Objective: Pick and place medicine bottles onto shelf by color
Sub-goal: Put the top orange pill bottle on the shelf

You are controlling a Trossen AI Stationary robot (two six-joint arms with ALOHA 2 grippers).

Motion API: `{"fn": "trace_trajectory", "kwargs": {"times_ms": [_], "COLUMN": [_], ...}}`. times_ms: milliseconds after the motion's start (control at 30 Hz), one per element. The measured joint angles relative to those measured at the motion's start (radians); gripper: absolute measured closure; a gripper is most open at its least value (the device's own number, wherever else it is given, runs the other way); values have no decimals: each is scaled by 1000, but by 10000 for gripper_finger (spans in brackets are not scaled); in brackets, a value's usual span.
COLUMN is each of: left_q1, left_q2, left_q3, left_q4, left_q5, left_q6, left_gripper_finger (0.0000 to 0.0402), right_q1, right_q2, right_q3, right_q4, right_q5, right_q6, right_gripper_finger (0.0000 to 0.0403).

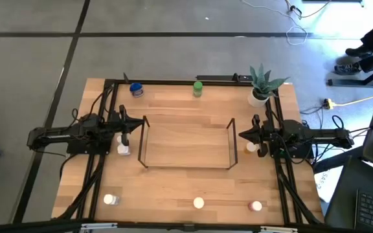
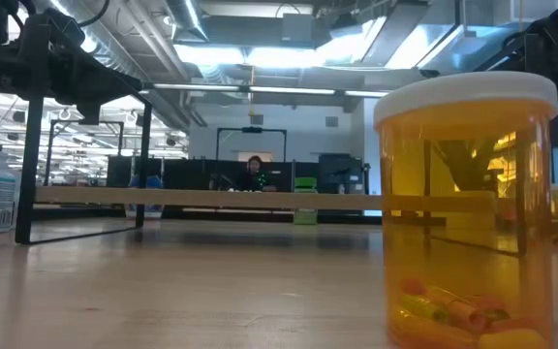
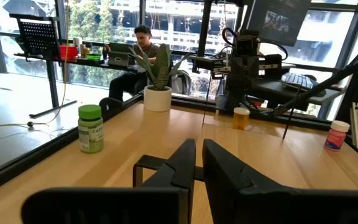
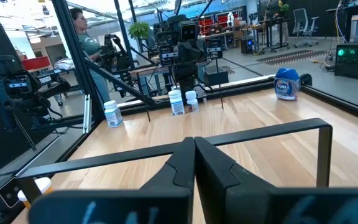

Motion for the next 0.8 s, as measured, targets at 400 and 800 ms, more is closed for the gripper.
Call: {"fn": "trace_trajectory", "kwargs": {"times_ms": [400, 800], "left_q1": [0, 0], "left_q2": [0, 0], "left_q3": [0, 0], "left_q4": [0, 0], "left_q5": [0, 0], "left_q6": [0, 0], "left_gripper_finger": [376, 376], "right_q1": [0, 0], "right_q2": [0, 216], "right_q3": [54, 508], "right_q4": [16, -384], "right_q5": [-1, 61], "right_q6": [-68, -236], "right_gripper_finger": [396, 401]}}
